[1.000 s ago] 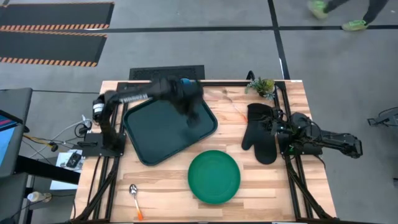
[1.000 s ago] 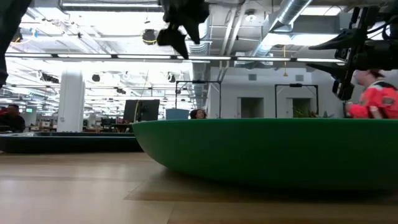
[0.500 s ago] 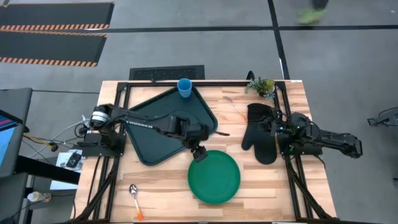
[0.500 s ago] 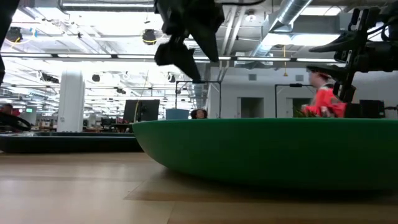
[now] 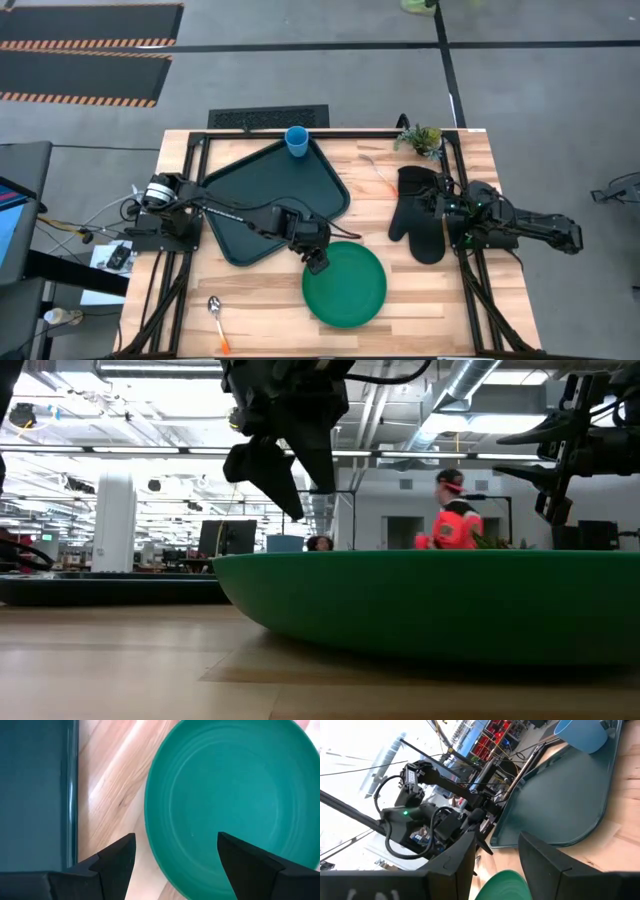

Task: Pick and place plate/cup/fork/spoon on tray
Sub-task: Put the green plate on the black serving tray below the blue cup

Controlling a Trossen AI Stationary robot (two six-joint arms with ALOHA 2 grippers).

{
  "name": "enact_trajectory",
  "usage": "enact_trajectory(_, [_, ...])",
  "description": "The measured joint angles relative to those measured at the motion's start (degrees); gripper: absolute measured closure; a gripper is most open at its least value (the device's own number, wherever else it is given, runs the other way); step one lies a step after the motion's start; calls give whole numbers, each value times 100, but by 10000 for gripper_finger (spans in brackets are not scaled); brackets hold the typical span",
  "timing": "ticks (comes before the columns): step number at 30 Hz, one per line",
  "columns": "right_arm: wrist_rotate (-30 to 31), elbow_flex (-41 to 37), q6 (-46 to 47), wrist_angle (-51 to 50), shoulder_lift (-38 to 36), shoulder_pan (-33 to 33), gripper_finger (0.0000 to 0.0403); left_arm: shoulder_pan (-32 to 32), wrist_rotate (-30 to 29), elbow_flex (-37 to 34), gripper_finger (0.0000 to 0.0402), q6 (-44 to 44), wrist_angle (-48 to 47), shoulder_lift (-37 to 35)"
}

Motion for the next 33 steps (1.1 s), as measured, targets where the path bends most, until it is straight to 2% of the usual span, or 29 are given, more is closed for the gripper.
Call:
enact_trajectory(5, [2,0,-5,-20,0,0,228,-176,-409,0,137,-141,42,1])
enact_trajectory(15, [0,2,-16,-68,47,0,228,-183,-395,-36,137,-117,436,272])
enact_trajectory(17, [-15,2,-19,-70,60,3,228,-184,-321,-62,137,-101,262,297])
enact_trajectory(21, [-470,109,-41,-110,228,6,228,-183,-107,-54,137,-182,304,320])
enact_trajectory(27, [-1010,1013,-634,-747,1175,38,244,-183,44,71,137,-244,-39,210])
enact_trajectory(33, [-1037,1874,-1219,-1629,2932,599,265,-194,-14,85,137,-292,-553,-144])
